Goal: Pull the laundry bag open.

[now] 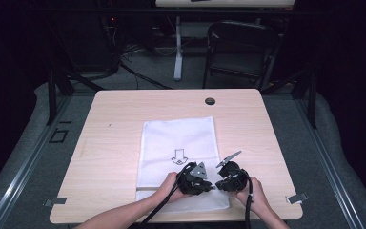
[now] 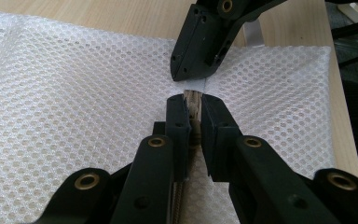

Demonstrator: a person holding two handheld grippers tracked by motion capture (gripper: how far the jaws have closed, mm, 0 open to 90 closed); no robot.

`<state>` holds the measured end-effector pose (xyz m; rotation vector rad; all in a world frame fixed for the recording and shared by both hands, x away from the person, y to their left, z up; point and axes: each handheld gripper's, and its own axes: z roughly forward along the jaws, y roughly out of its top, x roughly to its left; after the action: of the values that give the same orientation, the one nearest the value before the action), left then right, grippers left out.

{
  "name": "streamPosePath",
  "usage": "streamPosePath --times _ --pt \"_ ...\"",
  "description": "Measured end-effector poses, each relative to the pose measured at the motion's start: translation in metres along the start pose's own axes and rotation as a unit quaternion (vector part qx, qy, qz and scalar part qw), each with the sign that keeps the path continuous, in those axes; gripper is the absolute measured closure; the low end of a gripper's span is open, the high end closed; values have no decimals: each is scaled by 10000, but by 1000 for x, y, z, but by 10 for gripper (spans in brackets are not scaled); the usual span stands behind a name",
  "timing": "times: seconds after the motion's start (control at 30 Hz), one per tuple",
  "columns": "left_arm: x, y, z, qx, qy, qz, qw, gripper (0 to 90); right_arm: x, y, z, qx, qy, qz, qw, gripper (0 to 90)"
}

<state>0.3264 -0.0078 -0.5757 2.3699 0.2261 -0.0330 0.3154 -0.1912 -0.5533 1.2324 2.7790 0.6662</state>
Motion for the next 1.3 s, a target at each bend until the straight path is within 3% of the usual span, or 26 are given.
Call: streamPosePath --times 0.63,0.97,1.0,1.07,1.3 --pt "4 -6 -12 93 -50 16 9999 823 -3 -4 0 -47 131 209 9997 900" --pt "6 -2 -10 172 -134 87 9997 821 -3 -5 -2 91 37 333 9994 900" --pt "6 -1 -10 221 -43 118 9997 821 -3 -5 -3 92 35 351 9993 900" --pt "7 -2 -8 121 -158 103 9997 822 -4 -6 -4 144 -5 333 9993 900" --pt "9 -3 -13 222 -174 132 9995 822 -3 -7 -3 67 -1 456 9989 900"
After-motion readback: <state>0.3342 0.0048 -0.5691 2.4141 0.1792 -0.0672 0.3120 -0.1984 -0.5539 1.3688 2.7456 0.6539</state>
